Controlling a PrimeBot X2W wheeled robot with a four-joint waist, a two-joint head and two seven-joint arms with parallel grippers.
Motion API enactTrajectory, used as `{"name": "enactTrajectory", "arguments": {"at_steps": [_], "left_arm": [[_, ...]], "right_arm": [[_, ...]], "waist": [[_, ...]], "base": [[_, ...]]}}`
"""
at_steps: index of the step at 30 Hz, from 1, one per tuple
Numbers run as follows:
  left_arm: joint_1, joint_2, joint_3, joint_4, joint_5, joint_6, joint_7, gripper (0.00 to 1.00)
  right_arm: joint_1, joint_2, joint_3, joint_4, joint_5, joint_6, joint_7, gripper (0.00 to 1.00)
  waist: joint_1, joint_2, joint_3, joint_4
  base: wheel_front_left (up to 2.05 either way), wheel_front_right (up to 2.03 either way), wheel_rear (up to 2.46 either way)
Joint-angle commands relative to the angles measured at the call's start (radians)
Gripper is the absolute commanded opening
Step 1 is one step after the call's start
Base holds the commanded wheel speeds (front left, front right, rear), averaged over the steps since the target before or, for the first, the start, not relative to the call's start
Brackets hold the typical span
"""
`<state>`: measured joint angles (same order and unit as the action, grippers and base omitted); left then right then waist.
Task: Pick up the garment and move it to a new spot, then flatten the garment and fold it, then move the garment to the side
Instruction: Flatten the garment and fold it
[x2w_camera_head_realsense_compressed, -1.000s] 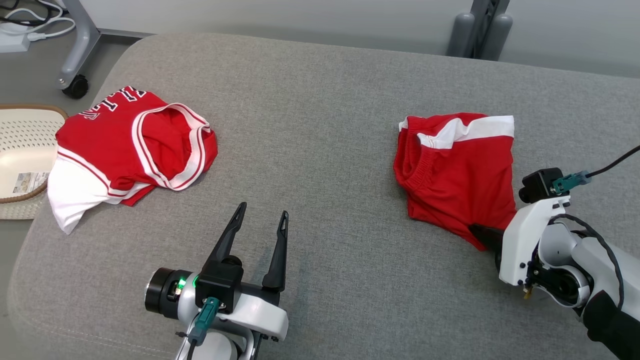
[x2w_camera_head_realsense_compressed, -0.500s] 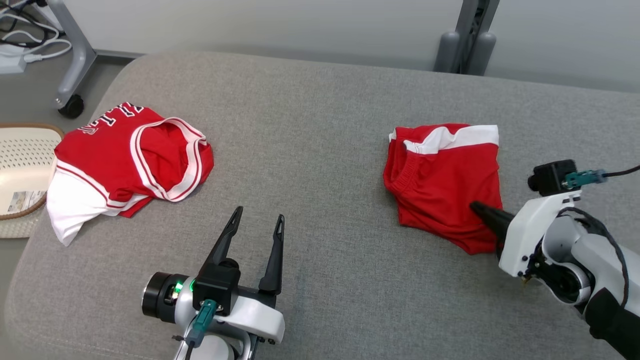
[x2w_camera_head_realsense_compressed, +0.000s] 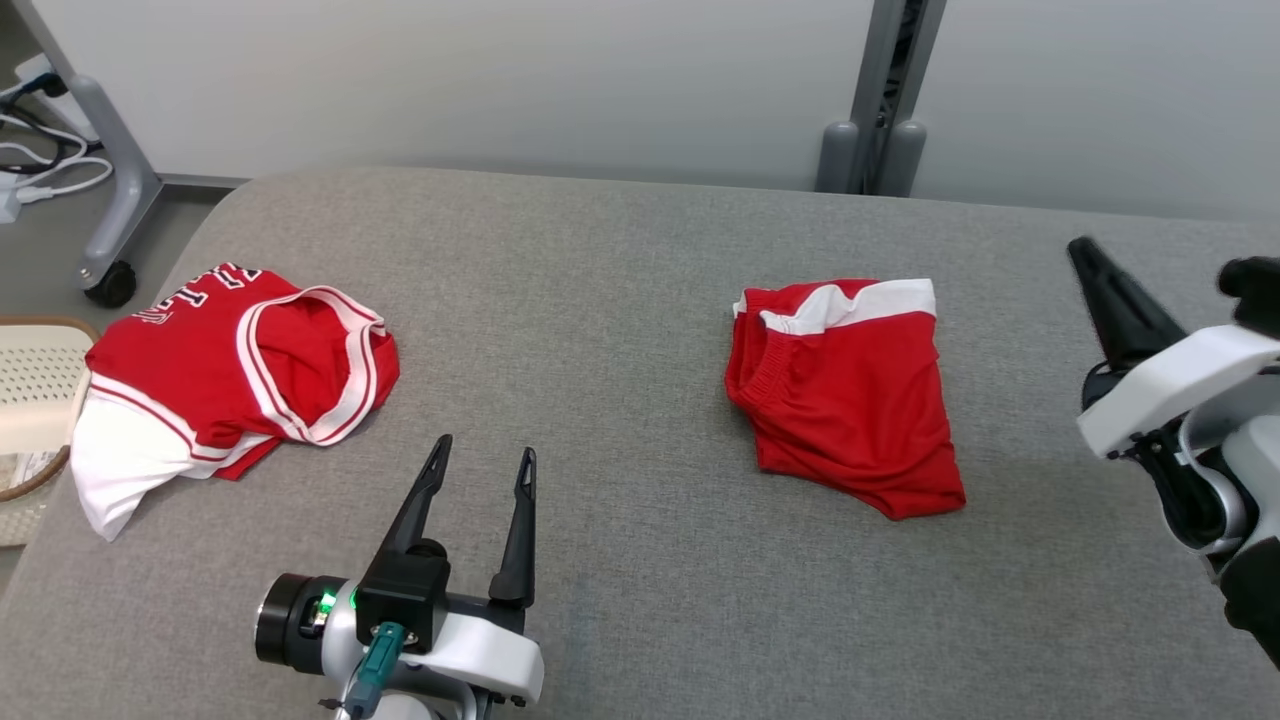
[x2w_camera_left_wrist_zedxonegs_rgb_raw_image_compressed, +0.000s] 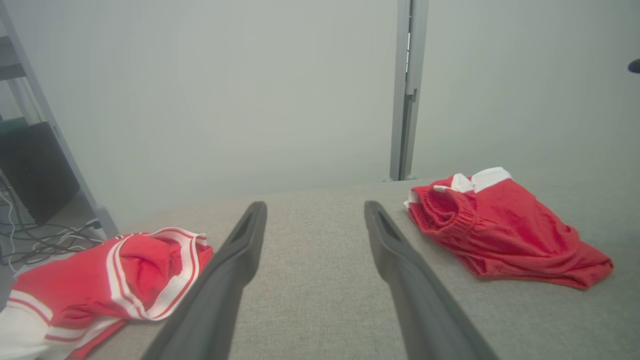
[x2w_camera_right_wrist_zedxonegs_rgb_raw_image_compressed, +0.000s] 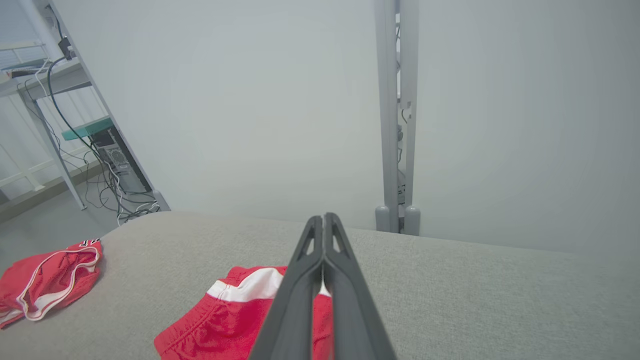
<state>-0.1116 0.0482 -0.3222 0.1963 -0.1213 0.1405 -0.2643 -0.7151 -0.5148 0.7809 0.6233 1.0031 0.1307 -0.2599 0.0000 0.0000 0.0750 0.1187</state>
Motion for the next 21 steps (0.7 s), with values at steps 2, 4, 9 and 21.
{"name": "enactTrajectory", "arguments": {"at_steps": [2, 4, 9, 21], "left_arm": [[0.008, 0.004, 0.013, -0.007, 0.009, -0.004, -0.001, 1.00], [0.015, 0.004, 0.020, -0.009, 0.011, -0.004, 0.000, 1.00], [0.025, 0.004, 0.030, -0.015, 0.016, -0.005, -0.001, 1.00], [0.043, 0.004, 0.046, -0.012, 0.031, -0.019, -0.001, 1.00]], "right_arm": [[0.083, 0.029, -0.144, -0.045, -0.097, 0.000, -0.005, 0.00], [0.157, 0.062, -0.282, -0.098, -0.203, 0.000, -0.005, 0.00], [0.363, 0.187, -0.551, -0.247, -0.407, 0.000, -0.005, 0.00], [0.581, 0.351, -0.717, -0.370, -0.630, 0.000, -0.005, 0.00]], "waist": [[0.0000, 0.0000, -0.007, -0.013], [0.0000, 0.0000, -0.012, -0.021], [0.0000, 0.0000, -0.021, -0.040], [0.0000, 0.0000, -0.026, -0.069]], "base": [[0.00, 0.00, 0.00], [0.00, 0.00, 0.00], [0.00, 0.00, 0.00], [0.00, 0.00, 0.00]]}}
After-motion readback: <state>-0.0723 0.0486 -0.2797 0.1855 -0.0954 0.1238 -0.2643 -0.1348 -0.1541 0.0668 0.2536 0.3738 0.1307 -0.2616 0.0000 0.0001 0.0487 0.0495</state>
